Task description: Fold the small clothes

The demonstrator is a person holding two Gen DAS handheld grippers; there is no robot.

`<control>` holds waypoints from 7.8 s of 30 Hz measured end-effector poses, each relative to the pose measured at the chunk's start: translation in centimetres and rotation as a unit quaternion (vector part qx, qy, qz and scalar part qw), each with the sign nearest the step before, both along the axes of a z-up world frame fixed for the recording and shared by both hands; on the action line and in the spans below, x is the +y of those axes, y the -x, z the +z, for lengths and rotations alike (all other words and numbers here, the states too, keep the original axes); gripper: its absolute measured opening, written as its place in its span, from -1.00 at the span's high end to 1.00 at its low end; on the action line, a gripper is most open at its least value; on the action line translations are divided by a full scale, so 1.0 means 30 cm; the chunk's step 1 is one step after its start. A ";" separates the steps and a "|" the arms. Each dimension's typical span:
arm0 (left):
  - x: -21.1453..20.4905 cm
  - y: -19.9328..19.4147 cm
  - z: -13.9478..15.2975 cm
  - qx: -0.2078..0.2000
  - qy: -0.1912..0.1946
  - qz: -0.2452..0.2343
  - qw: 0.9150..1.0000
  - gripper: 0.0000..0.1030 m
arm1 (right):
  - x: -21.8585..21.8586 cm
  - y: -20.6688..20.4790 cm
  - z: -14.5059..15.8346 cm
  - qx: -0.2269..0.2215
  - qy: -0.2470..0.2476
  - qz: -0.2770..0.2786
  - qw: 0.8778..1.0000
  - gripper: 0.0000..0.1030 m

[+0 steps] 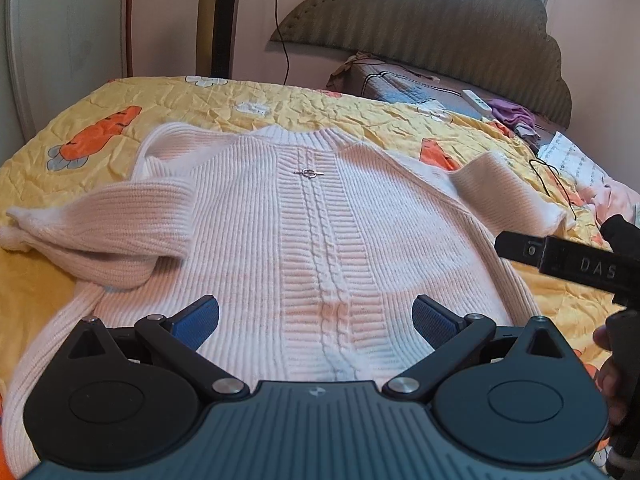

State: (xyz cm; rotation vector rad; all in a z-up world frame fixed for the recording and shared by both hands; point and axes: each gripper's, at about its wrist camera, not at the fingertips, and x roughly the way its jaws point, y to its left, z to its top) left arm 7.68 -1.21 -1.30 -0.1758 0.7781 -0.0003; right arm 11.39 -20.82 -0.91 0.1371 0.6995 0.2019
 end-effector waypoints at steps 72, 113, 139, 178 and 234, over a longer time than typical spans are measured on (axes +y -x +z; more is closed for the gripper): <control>0.068 -0.510 -0.347 0.091 0.442 0.038 0.891 -1.00 | 0.078 -0.260 -0.149 -0.012 -0.144 0.161 0.976 0.55; 0.389 -0.666 -0.170 0.063 0.143 0.123 0.980 0.88 | -0.262 -0.815 -0.279 0.146 -0.213 0.029 0.966 0.09; 0.241 -0.559 -0.061 -0.030 0.033 0.058 0.997 -0.08 | -0.110 -0.695 -0.115 0.038 -0.119 0.061 0.990 0.01; 1.027 0.113 -0.167 -0.086 0.242 0.424 0.868 -0.56 | 0.092 -0.636 -0.285 -0.031 0.041 0.106 0.993 -0.57; 0.167 0.110 -0.017 -0.081 0.155 -0.073 0.982 -0.34 | 0.030 -0.599 -0.176 -0.020 -0.018 0.098 0.995 -0.56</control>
